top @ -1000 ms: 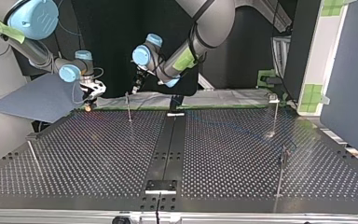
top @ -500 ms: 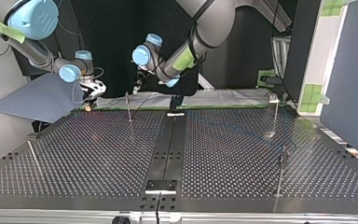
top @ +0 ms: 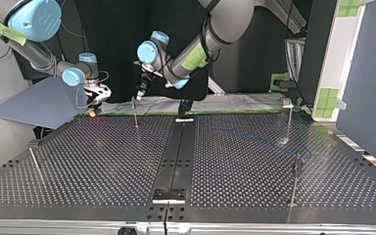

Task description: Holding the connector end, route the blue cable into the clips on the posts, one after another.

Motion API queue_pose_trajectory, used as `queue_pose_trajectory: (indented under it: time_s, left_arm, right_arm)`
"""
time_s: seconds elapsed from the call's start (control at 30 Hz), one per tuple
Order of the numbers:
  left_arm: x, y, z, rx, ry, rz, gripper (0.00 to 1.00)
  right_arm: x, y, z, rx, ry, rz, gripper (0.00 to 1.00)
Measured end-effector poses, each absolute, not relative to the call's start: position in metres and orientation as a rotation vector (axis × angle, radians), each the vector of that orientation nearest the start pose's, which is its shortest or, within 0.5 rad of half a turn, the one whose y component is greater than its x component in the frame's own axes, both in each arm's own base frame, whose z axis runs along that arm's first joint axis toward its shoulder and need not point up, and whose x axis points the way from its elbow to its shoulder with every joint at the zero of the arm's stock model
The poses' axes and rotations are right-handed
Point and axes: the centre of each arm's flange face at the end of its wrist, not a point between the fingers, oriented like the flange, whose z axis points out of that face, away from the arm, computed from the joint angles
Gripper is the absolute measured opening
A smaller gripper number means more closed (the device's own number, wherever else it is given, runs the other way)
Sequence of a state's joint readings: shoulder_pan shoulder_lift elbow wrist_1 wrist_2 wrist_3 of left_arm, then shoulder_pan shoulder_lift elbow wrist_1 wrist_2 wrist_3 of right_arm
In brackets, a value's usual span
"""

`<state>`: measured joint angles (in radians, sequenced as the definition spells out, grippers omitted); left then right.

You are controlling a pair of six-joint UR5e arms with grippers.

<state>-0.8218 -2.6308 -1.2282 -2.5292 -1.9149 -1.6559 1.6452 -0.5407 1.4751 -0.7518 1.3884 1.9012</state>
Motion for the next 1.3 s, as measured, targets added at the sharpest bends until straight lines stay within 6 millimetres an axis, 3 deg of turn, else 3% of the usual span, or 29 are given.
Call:
queue_pose_trajectory:
  time_s: [0.27, 0.83, 1.17, 1.3]
  left_arm:
    - [0.401, -0.629, 0.033, 0.282, 1.603, -0.467, 1.00]
    - [0.300, -0.648, 0.096, 0.127, 1.506, -0.630, 1.00]
    - [0.238, -0.643, 0.124, 0.062, 1.502, -0.697, 1.00]
    - [0.238, -0.632, 0.137, 0.030, 1.488, -0.726, 1.00]
  right_arm:
    - [0.203, -0.662, -0.051, 1.373, -1.529, 1.531, 0.00]
    - [0.201, -0.662, -0.051, 1.370, -1.535, 1.532, 0.00]
    - [0.201, -0.661, -0.052, 1.371, -1.536, 1.531, 0.00]
    - [0.202, -0.661, -0.052, 1.372, -1.536, 1.532, 0.00]
